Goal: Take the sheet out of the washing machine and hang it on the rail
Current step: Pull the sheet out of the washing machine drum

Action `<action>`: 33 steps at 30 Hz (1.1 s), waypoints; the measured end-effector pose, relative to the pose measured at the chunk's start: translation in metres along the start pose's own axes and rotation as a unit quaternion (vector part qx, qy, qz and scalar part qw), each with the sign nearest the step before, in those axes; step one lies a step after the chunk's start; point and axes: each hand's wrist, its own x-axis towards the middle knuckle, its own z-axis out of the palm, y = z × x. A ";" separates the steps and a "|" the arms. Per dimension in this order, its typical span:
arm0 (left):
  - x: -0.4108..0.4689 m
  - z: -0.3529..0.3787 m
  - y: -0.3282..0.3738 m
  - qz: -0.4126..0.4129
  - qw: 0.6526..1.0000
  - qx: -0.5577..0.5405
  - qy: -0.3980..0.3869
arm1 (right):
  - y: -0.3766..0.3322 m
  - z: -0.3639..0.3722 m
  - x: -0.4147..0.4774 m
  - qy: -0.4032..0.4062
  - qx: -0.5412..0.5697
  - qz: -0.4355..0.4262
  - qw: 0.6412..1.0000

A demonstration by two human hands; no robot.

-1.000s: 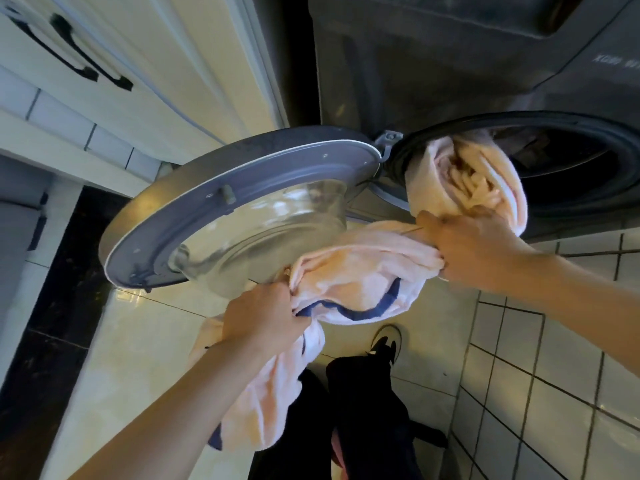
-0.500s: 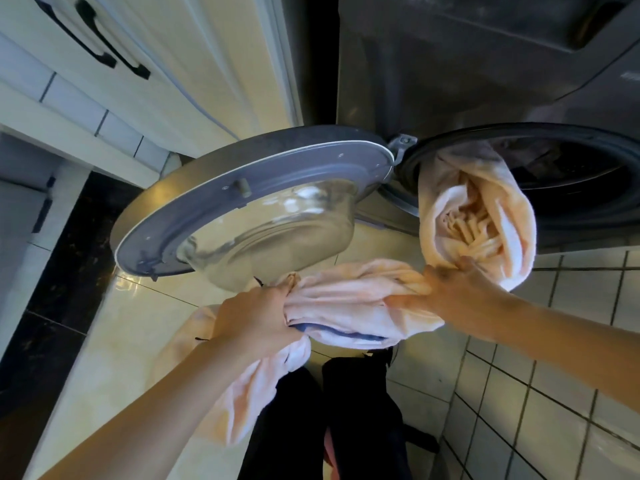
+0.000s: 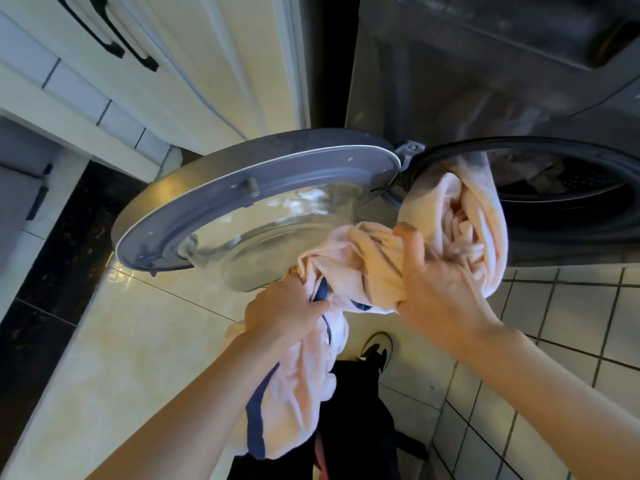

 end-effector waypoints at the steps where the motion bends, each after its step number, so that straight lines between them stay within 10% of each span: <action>1: -0.001 -0.002 0.002 0.000 1.000 -0.024 -0.011 | -0.001 -0.008 -0.004 0.028 0.019 0.009 0.999; 10: -0.018 -0.015 0.017 -0.055 0.920 -0.373 -0.108 | -0.018 -0.003 -0.019 0.019 0.171 0.089 0.981; 18: -0.046 -0.025 0.027 -0.009 0.726 -0.614 -0.309 | -0.035 -0.008 -0.014 -0.053 0.359 0.102 0.926; 33: -0.043 -0.011 0.054 -0.200 0.810 -0.551 0.017 | -0.024 -0.013 -0.032 -0.120 0.547 0.000 0.829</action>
